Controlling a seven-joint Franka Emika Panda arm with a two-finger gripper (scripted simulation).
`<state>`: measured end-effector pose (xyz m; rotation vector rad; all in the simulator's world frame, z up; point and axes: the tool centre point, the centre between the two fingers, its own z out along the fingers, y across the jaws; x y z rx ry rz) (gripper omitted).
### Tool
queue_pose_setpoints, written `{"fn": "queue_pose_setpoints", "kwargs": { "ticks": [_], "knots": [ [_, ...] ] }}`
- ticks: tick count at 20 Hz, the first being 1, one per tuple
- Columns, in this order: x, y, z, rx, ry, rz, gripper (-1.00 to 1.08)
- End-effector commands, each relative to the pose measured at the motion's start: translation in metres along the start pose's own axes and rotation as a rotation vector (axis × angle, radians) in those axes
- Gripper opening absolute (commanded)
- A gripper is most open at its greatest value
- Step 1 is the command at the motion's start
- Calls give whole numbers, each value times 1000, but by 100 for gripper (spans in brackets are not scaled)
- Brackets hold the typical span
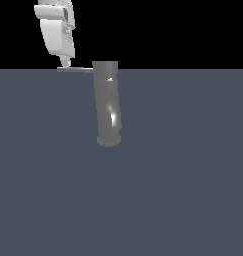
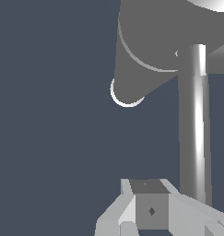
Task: Turn on the faucet by rotating a designated handle.
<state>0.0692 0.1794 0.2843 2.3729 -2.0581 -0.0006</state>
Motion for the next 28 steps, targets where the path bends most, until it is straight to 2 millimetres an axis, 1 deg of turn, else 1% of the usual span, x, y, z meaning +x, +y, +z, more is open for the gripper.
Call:
{"fn": "queue_pose_setpoints", "kwargs": {
  "ticks": [1,28],
  "knots": [
    [0,7,0,0,0,0,-100],
    [6,84,0,0,0,1,-100]
  ]
}}
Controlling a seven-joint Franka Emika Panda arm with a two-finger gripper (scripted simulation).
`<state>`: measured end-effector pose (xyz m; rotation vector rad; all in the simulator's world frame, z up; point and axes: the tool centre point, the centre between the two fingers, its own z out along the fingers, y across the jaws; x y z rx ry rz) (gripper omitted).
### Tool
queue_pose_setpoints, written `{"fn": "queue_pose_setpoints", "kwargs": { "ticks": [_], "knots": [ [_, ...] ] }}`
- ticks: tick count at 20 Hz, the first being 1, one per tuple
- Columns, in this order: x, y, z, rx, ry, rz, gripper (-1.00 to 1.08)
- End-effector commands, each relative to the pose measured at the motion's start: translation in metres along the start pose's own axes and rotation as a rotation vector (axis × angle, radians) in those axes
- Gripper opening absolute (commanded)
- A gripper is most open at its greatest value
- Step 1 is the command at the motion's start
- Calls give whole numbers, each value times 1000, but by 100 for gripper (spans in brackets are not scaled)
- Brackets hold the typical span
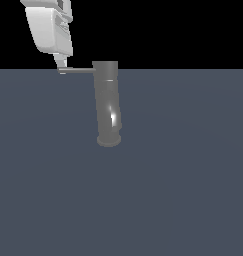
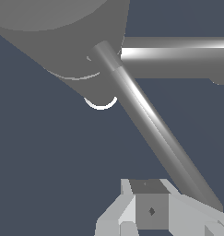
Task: Turn on the faucet by rotating a designated handle.
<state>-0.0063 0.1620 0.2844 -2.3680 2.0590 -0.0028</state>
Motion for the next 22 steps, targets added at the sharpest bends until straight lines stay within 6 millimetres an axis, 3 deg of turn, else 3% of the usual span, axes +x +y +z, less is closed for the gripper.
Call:
{"fn": "queue_pose_setpoints", "kwargs": {
  "ticks": [1,2,22],
  "knots": [
    [-1,7,0,-4,1,-2,-100],
    [0,2,0,0,1,0,-100],
    [58,57,0,-3,1,-1,-100]
  ]
}}
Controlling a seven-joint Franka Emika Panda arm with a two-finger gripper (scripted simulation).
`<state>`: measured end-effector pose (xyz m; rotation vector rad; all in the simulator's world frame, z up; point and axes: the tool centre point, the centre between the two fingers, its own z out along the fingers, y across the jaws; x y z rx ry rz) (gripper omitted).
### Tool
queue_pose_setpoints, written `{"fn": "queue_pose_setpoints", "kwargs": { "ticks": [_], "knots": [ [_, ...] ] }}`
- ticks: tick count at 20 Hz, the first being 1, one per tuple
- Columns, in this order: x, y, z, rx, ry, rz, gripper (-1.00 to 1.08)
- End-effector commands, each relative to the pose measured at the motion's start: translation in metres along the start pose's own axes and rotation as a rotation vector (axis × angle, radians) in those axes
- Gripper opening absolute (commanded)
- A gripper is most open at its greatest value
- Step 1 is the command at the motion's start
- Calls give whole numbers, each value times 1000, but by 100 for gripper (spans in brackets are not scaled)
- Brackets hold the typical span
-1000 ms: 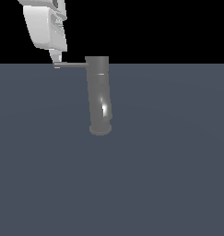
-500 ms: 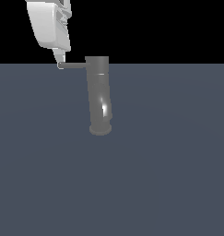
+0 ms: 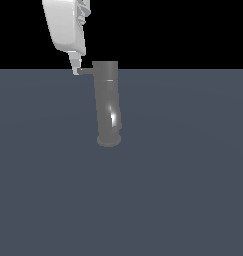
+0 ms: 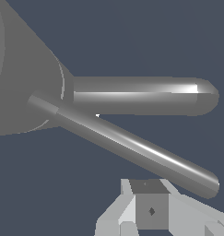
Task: Turn on the faucet by rotating a designated handle.
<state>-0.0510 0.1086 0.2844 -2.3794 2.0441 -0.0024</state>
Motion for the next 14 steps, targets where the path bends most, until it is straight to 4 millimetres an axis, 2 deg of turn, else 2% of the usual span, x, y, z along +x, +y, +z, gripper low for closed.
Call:
{"fn": "queue_pose_setpoints", "kwargs": {
  "ticks": [1,7,8,9,14],
  "knots": [
    [14,9,0,-3,2,11,-100],
    [33,27,-1,-4,2,11,-100],
    [33,27,-1,-4,2,11,-100],
    [24,23,0,-2,1,0,-100],
    [56,22,0,-3,2,3,-100]
  ]
}}
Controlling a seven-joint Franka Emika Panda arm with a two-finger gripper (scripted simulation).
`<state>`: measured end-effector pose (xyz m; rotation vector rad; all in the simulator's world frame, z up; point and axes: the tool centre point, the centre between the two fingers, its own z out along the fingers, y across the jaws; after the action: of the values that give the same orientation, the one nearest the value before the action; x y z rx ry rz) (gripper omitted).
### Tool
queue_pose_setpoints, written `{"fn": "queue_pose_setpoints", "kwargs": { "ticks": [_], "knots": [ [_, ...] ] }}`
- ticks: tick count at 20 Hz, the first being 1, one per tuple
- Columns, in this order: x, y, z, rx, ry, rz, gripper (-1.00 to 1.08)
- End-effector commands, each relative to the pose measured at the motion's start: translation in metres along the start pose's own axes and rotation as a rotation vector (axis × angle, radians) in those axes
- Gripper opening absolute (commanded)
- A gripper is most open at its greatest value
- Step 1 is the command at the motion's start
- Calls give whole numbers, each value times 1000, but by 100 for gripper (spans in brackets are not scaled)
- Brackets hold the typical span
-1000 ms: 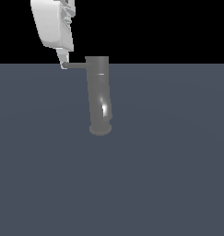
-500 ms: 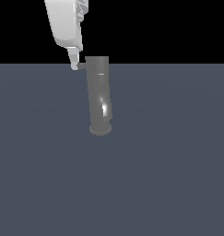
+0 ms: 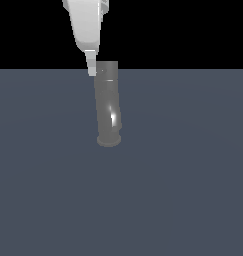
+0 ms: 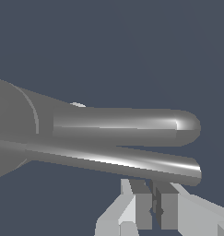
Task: Turn on the faucet by rotating a designated handle.
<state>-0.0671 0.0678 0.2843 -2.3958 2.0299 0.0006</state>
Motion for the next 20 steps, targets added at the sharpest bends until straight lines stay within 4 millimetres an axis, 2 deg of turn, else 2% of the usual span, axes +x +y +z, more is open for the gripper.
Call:
{"fn": "queue_pose_setpoints", "kwargs": {
  "ticks": [1,13,14,15,20],
  "knots": [
    [24,0,0,1,1,17,-100],
    [97,-3,0,-1,1,24,-100],
    [97,-3,0,-1,1,24,-100],
    [74,-6,0,-1,-1,-10,-100],
    [88,-18,0,-1,0,-5,-100]
  ]
}}
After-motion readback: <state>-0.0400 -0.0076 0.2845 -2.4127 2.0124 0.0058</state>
